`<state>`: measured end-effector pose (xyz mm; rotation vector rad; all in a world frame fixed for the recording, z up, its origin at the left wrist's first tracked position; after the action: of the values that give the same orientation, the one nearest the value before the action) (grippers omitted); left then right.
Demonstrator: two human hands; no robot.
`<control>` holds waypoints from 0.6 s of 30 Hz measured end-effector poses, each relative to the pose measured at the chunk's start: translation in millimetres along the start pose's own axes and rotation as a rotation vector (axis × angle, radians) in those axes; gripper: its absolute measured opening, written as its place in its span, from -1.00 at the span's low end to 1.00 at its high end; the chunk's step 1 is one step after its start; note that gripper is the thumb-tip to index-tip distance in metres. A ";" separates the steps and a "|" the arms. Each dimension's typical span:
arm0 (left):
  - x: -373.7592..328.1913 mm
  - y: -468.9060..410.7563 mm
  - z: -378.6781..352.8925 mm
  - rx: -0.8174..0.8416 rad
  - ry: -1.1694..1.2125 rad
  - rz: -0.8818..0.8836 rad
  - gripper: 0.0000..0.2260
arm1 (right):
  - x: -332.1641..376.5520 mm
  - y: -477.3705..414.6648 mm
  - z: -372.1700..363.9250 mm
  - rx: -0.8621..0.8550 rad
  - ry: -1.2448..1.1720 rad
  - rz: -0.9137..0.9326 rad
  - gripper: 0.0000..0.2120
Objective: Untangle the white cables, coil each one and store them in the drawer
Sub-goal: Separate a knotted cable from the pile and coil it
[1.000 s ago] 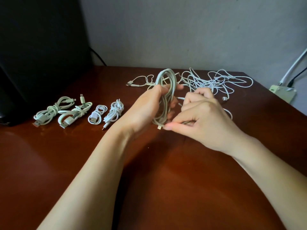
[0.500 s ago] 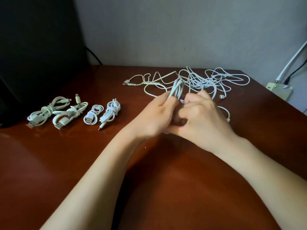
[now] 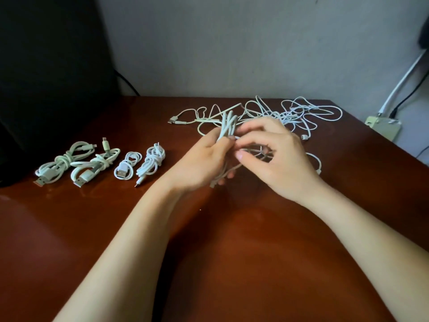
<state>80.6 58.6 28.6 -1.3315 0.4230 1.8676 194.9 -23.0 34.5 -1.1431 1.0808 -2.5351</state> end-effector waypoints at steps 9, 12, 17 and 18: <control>-6.9 6.3 12.6 -0.138 -0.027 0.100 -0.84 | -21.4 -7.2 22.3 -0.137 0.252 0.069 -0.93; -5.5 5.5 12.2 -0.117 -0.060 0.116 -0.79 | -21.5 -8.0 25.6 -0.207 0.128 -0.007 -0.91; -2.9 2.9 8.8 -0.020 -0.078 0.105 -0.72 | -13.9 -10.9 33.2 -0.398 -0.044 -0.084 -0.92; -3.8 3.7 8.6 -0.014 -0.073 0.106 -0.74 | -13.1 -11.1 34.9 -0.443 -0.082 -0.097 -0.92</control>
<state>72.8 60.4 34.8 -1.2679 0.4504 2.0030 230.1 -28.8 49.9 -1.4147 1.6566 -2.3547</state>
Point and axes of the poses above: each hand's wrist, its own y-axis away from the middle knuckle, its own z-axis out of the back of the hand, x = y × z, the point moved 2 cm from there along -y, towards the middle knuckle, and after that the axes turned 11 degrees about -y, right-handed, at the moved point
